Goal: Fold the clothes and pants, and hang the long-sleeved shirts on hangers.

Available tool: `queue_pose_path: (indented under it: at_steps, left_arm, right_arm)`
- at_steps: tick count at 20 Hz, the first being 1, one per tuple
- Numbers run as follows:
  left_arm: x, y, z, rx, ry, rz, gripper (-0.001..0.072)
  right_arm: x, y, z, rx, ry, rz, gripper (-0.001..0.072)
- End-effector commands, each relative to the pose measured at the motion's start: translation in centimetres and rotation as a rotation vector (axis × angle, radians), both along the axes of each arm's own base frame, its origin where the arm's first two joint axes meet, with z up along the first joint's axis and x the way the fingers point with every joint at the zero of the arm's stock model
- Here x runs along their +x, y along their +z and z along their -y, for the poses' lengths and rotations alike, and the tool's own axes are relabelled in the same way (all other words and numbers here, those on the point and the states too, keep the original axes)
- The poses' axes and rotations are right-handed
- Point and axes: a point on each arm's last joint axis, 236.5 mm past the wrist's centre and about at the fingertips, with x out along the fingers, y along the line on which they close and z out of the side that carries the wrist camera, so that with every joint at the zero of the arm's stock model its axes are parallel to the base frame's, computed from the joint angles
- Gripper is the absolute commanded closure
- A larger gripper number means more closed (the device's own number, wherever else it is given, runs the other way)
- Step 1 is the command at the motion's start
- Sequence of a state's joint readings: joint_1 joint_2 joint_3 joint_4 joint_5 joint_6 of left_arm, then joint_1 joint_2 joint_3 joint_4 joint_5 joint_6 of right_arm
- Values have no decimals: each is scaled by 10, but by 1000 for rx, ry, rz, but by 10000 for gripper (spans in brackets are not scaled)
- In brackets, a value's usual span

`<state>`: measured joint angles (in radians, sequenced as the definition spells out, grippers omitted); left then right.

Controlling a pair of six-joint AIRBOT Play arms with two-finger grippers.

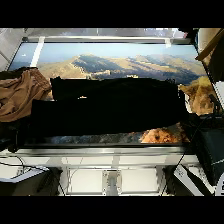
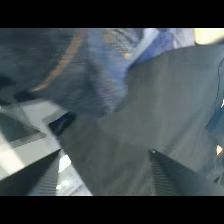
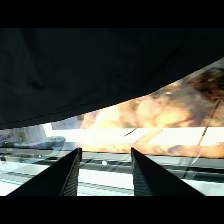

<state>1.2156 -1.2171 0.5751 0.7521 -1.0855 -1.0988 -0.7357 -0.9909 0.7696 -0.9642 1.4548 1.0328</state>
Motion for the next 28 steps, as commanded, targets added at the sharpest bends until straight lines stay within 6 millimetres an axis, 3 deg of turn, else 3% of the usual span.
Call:
queue_pose_path:
  at_steps: [1,6,8,10,13,16,21,22,26,27,28]
  left_arm:
    - [3,-8,7,42,-71,-39,282]
    - [1,-6,11,12,-64,-48,285]
    - [-3,4,0,-9,-16,-42,285]
    - [-16,4,-3,-53,24,-57,285]
    - [-51,-21,0,-42,-36,-200,285]
    - [-30,-23,-2,-70,-16,-111,286]
    - [-10,-40,11,-85,-79,-108,291]
    - [-3,-41,13,-79,-86,-103,328]
    - [26,-32,9,-49,-68,-46,642]
    - [31,-27,7,-48,-57,-26,697]
    - [33,-21,6,-42,-62,-15,697]
  right_arm:
    - [0,0,-1,1,-1,-1,363]
    - [-1,0,-1,4,2,-4,363]
    - [-4,1,-4,13,12,-14,363]
    - [-4,0,-4,12,13,-16,363]
    - [-3,0,-2,6,7,-10,363]
    - [-4,0,-3,12,8,-14,363]
    - [-3,1,-3,15,3,-14,363]
    - [-3,1,-3,21,-11,-23,363]
    - [-10,2,-10,50,-1,-52,363]
    - [-10,2,-10,51,0,-52,363]
    - [-8,2,-9,45,-6,-47,363]
